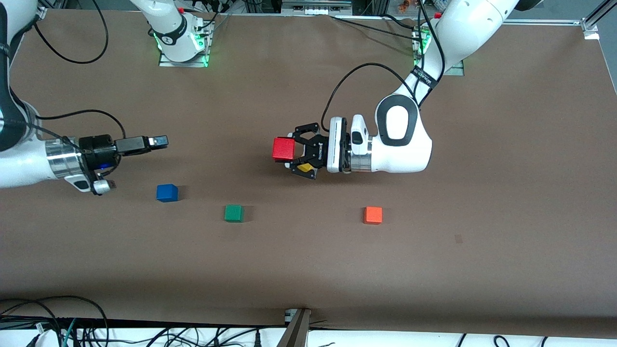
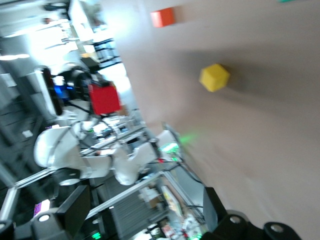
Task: Pass red block to right arm, stack on blue
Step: 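Hold the red cube while the right gripper reaches toward it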
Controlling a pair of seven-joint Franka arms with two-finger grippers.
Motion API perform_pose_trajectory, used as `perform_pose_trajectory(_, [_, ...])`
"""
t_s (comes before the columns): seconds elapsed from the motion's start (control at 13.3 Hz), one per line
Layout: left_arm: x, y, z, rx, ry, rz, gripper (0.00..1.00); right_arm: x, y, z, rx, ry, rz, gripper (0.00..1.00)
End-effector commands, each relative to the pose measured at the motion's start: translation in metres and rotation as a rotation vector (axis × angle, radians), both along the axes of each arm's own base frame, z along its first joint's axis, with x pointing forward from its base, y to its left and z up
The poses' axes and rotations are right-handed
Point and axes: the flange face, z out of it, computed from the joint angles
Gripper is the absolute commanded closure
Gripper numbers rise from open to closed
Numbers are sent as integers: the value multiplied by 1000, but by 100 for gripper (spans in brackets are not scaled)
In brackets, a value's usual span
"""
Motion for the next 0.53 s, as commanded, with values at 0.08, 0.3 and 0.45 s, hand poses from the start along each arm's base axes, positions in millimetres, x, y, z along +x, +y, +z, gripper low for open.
perform_pose_trajectory(0.08, [3, 0, 4, -32, -24, 8, 100, -3, 31, -28, 127, -32, -61, 0])
perform_pose_trajectory(0.3, [3, 0, 5, -34, -20, 9, 100, -18, 68, -56, 208, -48, -145, 0])
perform_pose_trajectory(0.45, [3, 0, 4, -34, -18, 9, 100, -25, 99, -60, 200, -61, -188, 0])
